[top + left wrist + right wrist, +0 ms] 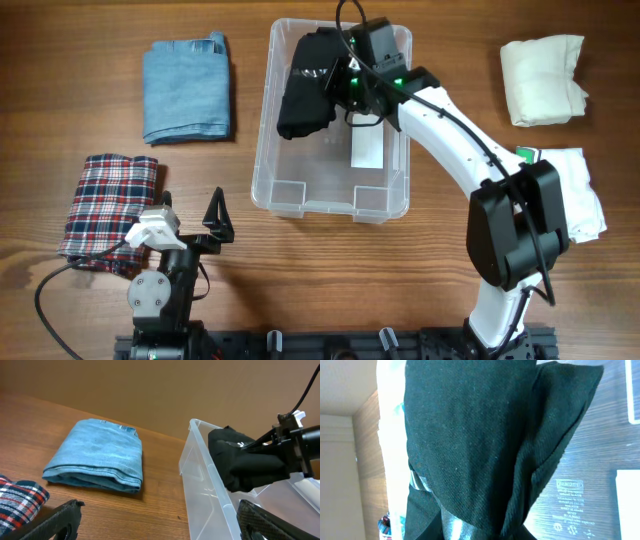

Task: Pack container
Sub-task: 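Carry the black garment into the bin's left side and release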

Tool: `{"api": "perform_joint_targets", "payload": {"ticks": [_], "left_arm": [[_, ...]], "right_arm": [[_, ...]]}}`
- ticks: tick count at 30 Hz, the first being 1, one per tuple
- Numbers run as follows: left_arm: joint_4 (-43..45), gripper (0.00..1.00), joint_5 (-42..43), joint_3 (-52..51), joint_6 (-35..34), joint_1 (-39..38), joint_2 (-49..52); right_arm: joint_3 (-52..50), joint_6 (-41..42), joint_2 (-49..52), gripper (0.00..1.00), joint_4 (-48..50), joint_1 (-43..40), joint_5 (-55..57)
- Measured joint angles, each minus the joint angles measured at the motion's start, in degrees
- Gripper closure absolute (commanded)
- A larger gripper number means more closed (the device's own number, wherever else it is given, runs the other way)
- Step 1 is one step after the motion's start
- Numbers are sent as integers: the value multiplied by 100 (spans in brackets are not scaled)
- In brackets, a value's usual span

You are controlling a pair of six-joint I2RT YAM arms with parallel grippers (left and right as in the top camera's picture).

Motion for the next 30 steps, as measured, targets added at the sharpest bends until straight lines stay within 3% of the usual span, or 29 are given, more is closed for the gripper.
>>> {"api": "perform_joint_targets", "payload": {"ticks": [11,17,30], "left_arm": [[0,0,0,0,0,0,0],[0,0,0,0,0,0,0],[0,0,0,0,0,0,0]], "right_arm": [[-96,-72,573,81,815,0,22],[-105,-306,789,55,916,0,22],[-116,-647,831,44,1344,0,-9]]}}
